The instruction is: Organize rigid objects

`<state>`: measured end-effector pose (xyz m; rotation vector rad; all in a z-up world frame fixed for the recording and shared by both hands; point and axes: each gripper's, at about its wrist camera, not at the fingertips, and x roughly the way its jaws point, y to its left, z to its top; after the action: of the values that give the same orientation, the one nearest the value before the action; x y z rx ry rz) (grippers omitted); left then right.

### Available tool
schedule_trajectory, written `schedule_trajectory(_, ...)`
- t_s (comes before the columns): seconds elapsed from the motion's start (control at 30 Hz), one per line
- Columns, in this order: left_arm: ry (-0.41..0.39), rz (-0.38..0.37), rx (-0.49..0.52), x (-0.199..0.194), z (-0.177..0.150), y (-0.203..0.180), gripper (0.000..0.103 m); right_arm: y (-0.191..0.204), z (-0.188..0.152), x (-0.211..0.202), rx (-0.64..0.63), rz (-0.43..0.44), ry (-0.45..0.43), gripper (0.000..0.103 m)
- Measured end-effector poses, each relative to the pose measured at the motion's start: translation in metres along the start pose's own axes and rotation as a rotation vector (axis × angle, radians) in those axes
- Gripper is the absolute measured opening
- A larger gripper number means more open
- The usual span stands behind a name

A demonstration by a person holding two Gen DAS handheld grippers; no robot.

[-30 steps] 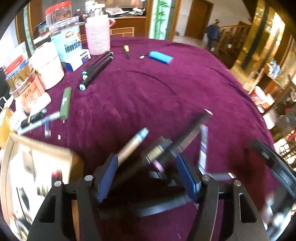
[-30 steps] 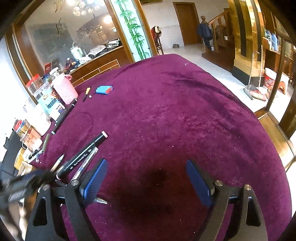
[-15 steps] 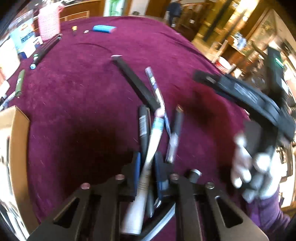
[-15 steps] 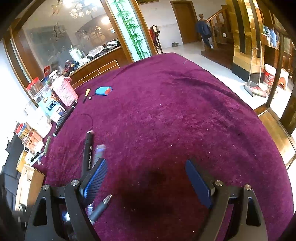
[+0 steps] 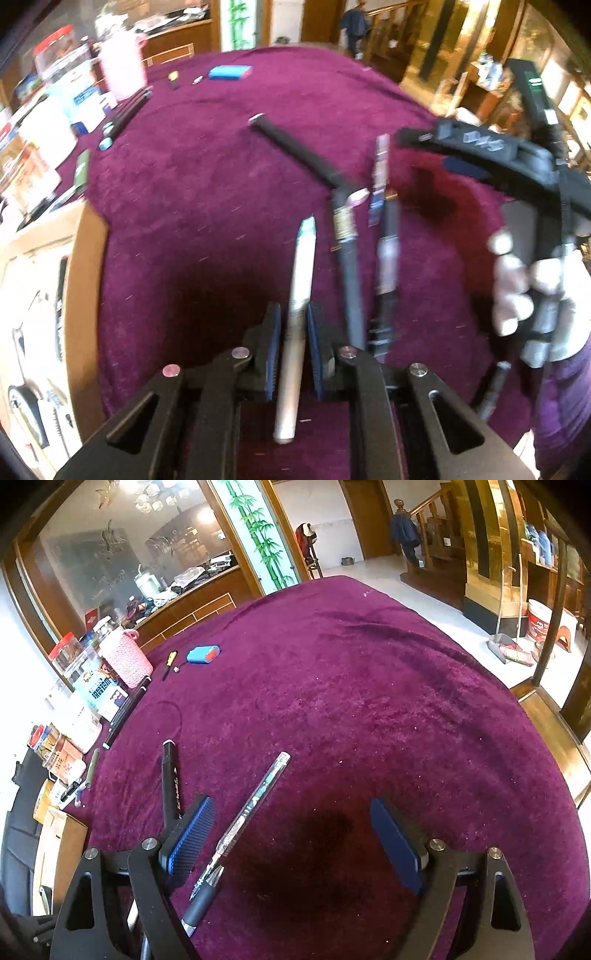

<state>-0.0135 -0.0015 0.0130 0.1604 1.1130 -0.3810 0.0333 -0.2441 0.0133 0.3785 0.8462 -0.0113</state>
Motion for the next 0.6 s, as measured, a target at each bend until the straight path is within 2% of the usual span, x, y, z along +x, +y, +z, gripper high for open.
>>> schedule_trajectory(0.03, -0.01, 0.004, -0.007, 0.0, -0.002, 0.004, 0.009, 0.0, 0.0, 0.001, 0.002, 0.0, 0.003, 0.089)
schedule_trajectory(0.13, -0.009, 0.0, -0.027, 0.001, 0.0, 0.011, 0.008, -0.001, -0.001, 0.002, 0.006, 0.004, 0.012, 0.089)
schedule_trajectory(0.3, -0.044, 0.107, 0.05, 0.007, 0.004, -0.011, 0.01, 0.0, -0.002, 0.003, -0.003, -0.006, 0.013, 0.089)
schedule_trajectory(0.5, -0.126, 0.173, 0.075, 0.008, 0.003, -0.019, 0.013, -0.002, -0.001, 0.005, 0.003, -0.008, 0.019, 0.089)
schedule_trajectory(0.53, -0.129, 0.171, 0.072, 0.007, 0.002, -0.019, 0.007, -0.001, -0.001, 0.004, 0.001, -0.001, 0.016, 0.089)
schedule_trajectory(0.6, -0.14, 0.091, 0.015, 0.0, -0.002, -0.013, 0.007, 0.002, -0.002, 0.004, -0.011, 0.003, 0.012, 0.089)
